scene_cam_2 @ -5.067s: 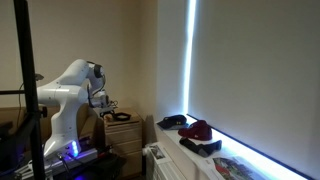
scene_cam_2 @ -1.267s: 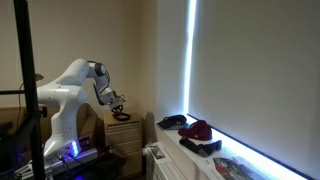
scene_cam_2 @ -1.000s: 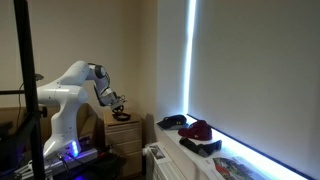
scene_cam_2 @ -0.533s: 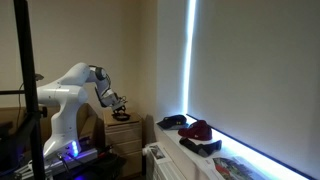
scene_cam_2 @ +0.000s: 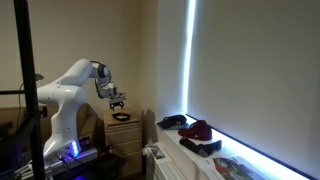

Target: Pick up the orange screwdriver and put it in the black tray

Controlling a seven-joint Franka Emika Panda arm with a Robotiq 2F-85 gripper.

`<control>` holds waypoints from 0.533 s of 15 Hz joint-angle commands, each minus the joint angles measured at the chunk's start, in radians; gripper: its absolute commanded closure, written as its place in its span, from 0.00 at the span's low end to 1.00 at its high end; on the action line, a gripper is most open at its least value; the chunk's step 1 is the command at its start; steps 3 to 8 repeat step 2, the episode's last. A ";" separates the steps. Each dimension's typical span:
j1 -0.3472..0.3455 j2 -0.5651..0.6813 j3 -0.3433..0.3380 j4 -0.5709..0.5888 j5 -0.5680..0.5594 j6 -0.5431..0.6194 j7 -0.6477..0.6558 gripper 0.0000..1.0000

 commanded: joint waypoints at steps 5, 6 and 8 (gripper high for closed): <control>-0.053 -0.061 0.063 -0.029 0.066 -0.027 -0.024 0.00; -0.053 -0.061 0.063 -0.029 0.066 -0.027 -0.024 0.00; -0.053 -0.061 0.063 -0.029 0.066 -0.027 -0.024 0.00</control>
